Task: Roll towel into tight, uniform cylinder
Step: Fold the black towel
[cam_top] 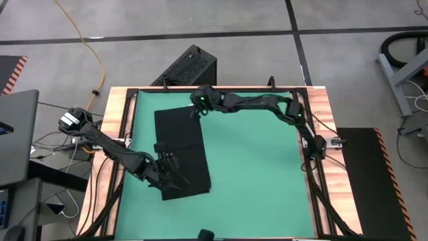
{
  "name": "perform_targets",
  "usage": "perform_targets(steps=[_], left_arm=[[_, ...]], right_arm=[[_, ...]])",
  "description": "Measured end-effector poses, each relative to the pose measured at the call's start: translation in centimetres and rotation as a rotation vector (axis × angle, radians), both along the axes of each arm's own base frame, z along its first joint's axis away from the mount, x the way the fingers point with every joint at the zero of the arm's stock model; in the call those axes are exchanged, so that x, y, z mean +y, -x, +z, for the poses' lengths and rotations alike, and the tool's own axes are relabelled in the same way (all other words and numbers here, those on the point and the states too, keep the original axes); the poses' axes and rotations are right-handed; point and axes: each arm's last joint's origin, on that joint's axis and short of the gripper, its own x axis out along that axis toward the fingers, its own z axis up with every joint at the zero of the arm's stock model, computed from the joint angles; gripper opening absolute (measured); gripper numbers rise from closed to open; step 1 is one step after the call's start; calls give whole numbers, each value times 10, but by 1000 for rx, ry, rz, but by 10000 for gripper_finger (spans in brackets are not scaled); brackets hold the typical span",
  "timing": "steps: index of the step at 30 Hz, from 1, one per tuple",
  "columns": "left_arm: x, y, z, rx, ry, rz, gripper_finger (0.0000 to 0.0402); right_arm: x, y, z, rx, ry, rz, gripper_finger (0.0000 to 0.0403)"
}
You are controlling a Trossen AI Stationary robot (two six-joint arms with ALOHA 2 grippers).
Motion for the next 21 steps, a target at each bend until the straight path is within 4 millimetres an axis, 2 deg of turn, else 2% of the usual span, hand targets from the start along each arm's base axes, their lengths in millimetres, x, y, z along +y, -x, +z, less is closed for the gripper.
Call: perform_targets(steps=[6,12,16,21], left_arm=[[1,2,-1,14,-12,6,0],[6,7,-2,54,-95,27,0],[6,7,-2,53,-103,28,0],[6,7,-2,54,-104,25,0]], right_arm=[[2,-23,-11,147,-116,19,2],[15,-35,-44,197,-173,46,1],[15,-32,-45,212,-214,24,1],[15,-20,-48,334,-217,-66,1]])
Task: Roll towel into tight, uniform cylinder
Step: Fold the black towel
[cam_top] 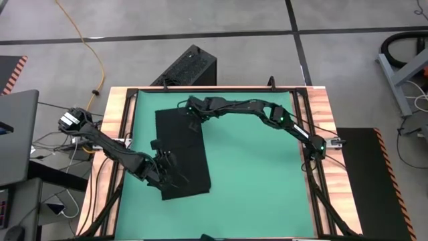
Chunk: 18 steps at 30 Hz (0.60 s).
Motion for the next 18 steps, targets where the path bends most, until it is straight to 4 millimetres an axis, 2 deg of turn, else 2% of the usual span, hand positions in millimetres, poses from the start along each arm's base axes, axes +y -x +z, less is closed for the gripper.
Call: perform_targets(steps=[7,18], left_arm=[[-1,-1,0,-8,3,-4,0],[-8,-7,4,-66,26,-63,0]], right_arm=[[6,6,-3,80,-23,-29,0],[23,37,-9,458,80,-151,0]])
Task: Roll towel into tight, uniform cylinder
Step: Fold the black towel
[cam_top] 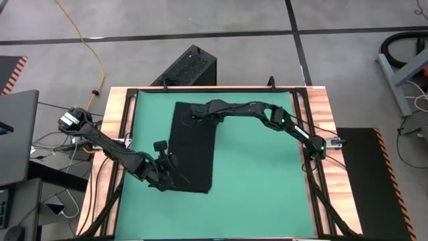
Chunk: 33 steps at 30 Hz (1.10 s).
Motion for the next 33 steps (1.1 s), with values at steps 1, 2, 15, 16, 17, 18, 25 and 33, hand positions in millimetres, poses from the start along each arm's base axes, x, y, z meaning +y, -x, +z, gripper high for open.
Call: perform_targets(steps=[1,2,15,16,17,18,25,33], left_arm=[[-1,0,0,2,-12,-15,0],[-2,1,0,-2,-28,-22,0],[7,18,-25,-77,17,-136,0],[11,24,-28,-79,53,-142,0],[14,28,-32,-98,97,-148,0],[16,32,-34,-125,137,-151,0],[27,56,-50,-102,306,-111,0],[22,47,-63,-62,373,-116,0]], right_arm=[[3,3,0,34,4,-4,0],[6,5,1,62,11,-6,0],[114,35,118,-87,111,170,0],[133,40,129,-126,132,210,0],[149,48,140,-166,139,237,0],[165,56,146,-200,150,248,0],[232,111,143,-360,240,151,0],[254,138,123,-422,240,65,1]])
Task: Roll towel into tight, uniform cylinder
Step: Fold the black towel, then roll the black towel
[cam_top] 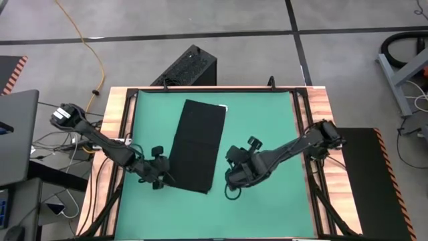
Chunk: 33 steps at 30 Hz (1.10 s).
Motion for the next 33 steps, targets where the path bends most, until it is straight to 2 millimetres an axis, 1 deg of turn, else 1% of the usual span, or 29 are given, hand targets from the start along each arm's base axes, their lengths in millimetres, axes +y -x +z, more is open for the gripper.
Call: perform_targets(steps=[8,11,15,17,19,22,24,26,29,31,33], left_arm=[[-9,-26,-23,-20,122,-24,0],[-15,-40,-25,-22,139,-60,0],[-27,-61,-19,-29,74,-151,0],[-32,-70,-13,-45,33,-197,0],[-33,-75,-9,-40,-23,-218,0],[-31,-73,2,-40,-112,-235,0],[-29,-71,18,-88,-144,-221,0],[-24,-65,35,-128,-171,-205,0],[-18,-54,55,-160,-216,-213,0],[-16,-46,68,-191,-226,-234,4],[-14,-37,77,-200,-216,-263,13]], right_arm=[[20,9,-1,-34,-10,29,2],[27,12,0,-47,-8,45,3],[35,13,-1,-77,15,78,3],[41,13,-3,-103,87,125,3],[50,14,-3,-134,187,186,7],[63,22,4,-162,289,252,22],[68,31,10,-176,295,272,37],[72,38,15,-188,287,287,54],[75,46,22,-204,258,306,81],[72,51,27,-177,223,320,106],[67,61,25,-136,235,336,138]])
